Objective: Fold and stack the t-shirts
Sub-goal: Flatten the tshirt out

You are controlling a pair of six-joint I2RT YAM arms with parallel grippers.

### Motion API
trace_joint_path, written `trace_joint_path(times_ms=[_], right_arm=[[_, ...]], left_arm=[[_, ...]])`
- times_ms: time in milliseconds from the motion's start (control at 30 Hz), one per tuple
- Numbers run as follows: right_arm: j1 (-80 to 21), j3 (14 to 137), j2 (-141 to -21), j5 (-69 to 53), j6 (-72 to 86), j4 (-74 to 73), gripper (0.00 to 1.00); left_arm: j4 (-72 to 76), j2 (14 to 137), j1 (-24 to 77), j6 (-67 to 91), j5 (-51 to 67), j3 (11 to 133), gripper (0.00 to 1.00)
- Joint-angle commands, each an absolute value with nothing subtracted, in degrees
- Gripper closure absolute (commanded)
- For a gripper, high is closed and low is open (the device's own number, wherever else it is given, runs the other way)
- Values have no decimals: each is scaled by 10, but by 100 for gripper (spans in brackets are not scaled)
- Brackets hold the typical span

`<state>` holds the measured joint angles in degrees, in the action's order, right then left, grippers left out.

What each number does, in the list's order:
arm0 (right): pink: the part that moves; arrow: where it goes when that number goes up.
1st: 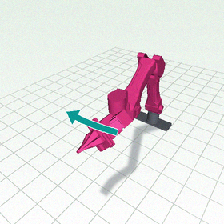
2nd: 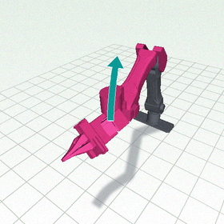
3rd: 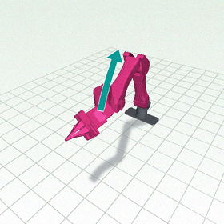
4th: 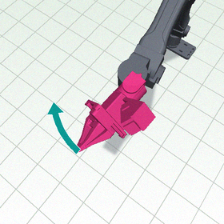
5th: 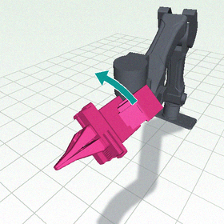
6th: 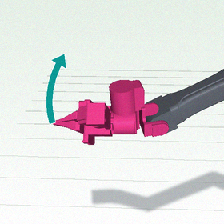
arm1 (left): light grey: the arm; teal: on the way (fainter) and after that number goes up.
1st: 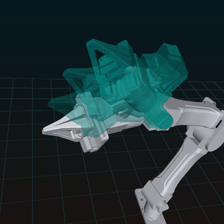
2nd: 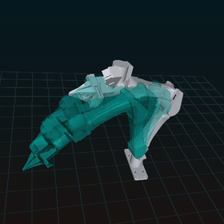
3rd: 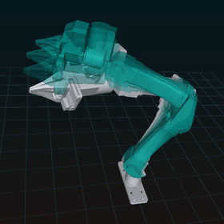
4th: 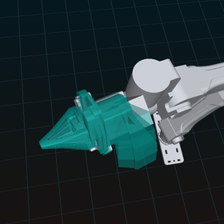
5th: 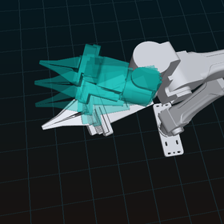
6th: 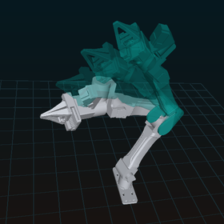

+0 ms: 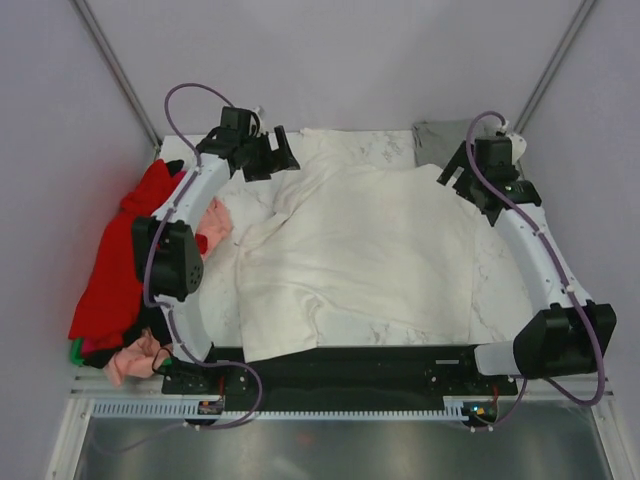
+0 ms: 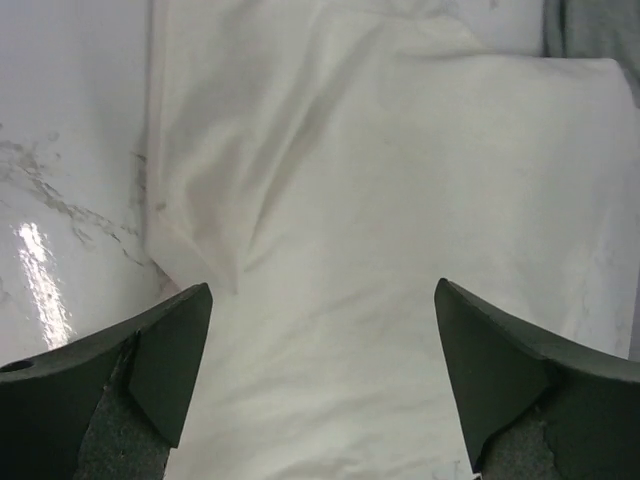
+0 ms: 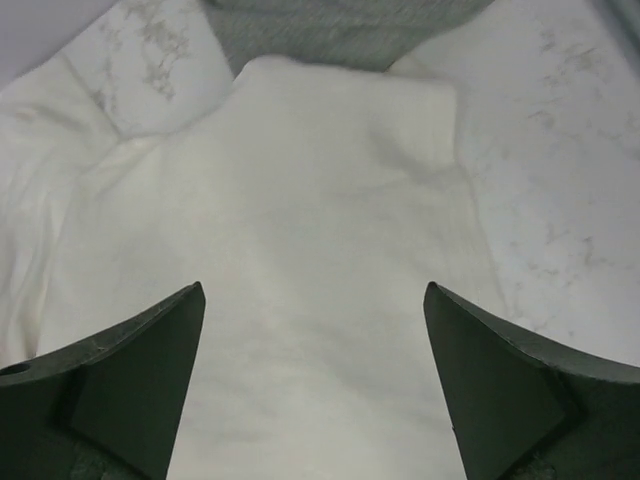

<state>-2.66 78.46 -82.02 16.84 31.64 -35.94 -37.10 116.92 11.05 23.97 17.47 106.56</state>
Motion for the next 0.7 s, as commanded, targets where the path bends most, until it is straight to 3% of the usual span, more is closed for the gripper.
trace_joint_path(times_ms=[0,133,267,667], right_arm=[[-78,688,-787,74,345,-285,2],[-173,557,-779,35,384,-226,2],[-187,472,-780,-29,414,-144,3],[-179,445,-772,13,372,-217,2]], left_arm=[[-267,1040,133,242,160,942,0],[-229,1040,139,250,160,879,0],[-217,1118,147,251,178,917,1],[-260,1374,142,251,126,1144,1]])
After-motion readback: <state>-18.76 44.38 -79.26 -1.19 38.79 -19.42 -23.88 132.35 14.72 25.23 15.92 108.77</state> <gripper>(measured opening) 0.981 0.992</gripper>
